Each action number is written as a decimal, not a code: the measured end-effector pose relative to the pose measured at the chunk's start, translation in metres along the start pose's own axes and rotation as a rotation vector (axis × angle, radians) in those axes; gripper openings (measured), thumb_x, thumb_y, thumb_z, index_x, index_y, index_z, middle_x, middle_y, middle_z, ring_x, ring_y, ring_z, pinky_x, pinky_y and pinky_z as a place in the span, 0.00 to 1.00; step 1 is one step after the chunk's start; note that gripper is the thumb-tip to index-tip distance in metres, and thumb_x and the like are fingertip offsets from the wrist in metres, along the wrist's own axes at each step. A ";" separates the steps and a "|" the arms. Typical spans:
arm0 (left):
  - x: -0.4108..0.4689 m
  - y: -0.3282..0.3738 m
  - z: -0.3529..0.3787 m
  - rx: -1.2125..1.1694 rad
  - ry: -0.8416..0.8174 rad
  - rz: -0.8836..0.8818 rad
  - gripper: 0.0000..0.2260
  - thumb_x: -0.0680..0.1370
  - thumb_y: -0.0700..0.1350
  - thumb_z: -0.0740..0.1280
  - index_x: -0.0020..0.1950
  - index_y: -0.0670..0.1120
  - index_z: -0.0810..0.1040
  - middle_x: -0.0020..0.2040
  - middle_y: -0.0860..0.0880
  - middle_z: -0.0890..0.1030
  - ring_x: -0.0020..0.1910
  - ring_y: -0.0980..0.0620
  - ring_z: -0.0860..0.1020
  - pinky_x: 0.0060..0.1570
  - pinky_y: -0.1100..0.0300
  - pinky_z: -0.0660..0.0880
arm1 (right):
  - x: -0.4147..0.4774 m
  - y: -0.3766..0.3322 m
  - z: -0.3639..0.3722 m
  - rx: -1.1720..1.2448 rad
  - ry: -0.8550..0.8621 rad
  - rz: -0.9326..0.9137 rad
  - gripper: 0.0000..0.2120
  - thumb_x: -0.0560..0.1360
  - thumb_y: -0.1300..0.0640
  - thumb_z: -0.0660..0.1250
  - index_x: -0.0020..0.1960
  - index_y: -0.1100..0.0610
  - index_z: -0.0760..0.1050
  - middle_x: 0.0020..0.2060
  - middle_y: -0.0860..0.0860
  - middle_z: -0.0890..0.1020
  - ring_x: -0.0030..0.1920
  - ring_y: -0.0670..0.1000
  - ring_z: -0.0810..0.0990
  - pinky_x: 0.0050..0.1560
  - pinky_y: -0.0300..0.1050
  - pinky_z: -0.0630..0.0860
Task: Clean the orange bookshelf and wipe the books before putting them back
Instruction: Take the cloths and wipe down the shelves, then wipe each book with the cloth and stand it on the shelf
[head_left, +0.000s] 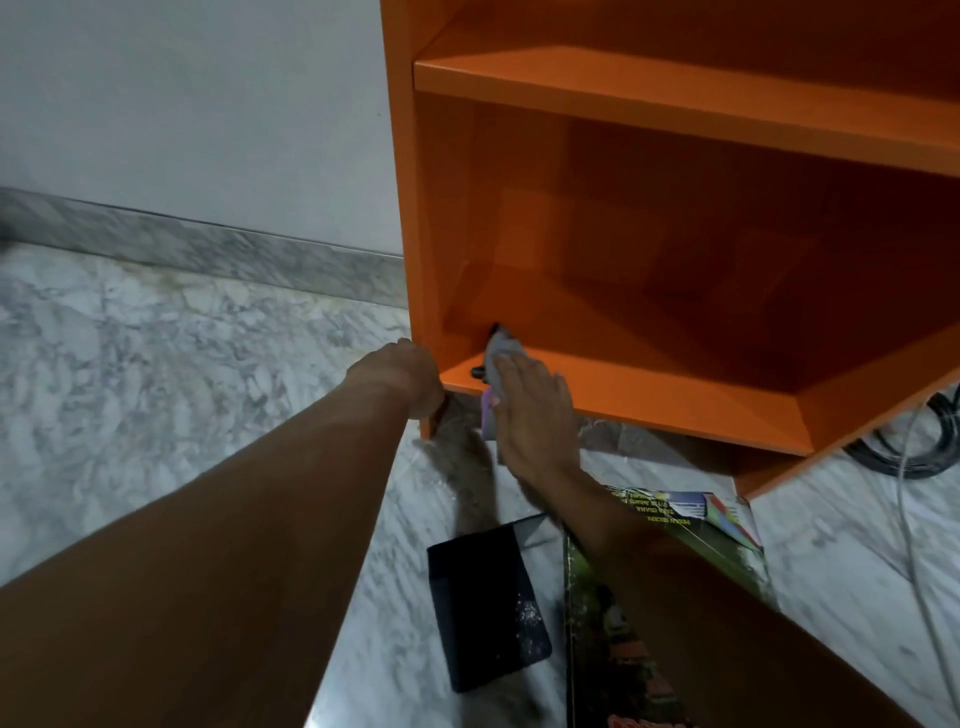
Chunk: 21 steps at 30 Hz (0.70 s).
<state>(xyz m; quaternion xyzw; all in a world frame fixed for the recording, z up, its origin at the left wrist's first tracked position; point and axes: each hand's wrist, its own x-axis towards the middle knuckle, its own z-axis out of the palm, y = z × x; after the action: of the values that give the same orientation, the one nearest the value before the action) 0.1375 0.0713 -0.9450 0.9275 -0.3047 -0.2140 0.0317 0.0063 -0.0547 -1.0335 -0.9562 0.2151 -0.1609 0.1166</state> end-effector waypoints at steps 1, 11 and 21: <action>0.000 -0.001 0.000 -0.011 -0.002 -0.002 0.21 0.76 0.51 0.63 0.67 0.46 0.71 0.55 0.45 0.78 0.51 0.44 0.79 0.53 0.47 0.80 | 0.007 -0.005 -0.001 0.045 -0.060 -0.066 0.25 0.82 0.53 0.56 0.78 0.53 0.63 0.77 0.52 0.66 0.77 0.55 0.62 0.76 0.56 0.57; 0.002 -0.003 0.006 -0.048 -0.010 -0.059 0.22 0.80 0.50 0.64 0.71 0.43 0.66 0.61 0.42 0.77 0.58 0.41 0.78 0.58 0.48 0.77 | 0.027 -0.030 -0.022 0.214 -0.250 -0.204 0.24 0.76 0.66 0.65 0.71 0.55 0.74 0.68 0.53 0.77 0.68 0.57 0.71 0.61 0.51 0.69; -0.036 0.011 -0.037 0.271 -0.272 0.182 0.21 0.73 0.54 0.63 0.64 0.51 0.76 0.58 0.46 0.81 0.54 0.45 0.80 0.59 0.46 0.79 | -0.004 0.003 -0.086 0.117 -0.522 -0.126 0.27 0.70 0.69 0.65 0.59 0.43 0.82 0.58 0.49 0.85 0.53 0.56 0.81 0.47 0.56 0.79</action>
<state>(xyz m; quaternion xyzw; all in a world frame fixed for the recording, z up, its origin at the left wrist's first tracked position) 0.1207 0.0805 -0.8955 0.8546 -0.4147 -0.2903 -0.1155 -0.0296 -0.0689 -0.9562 -0.9684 0.1081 0.0719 0.2129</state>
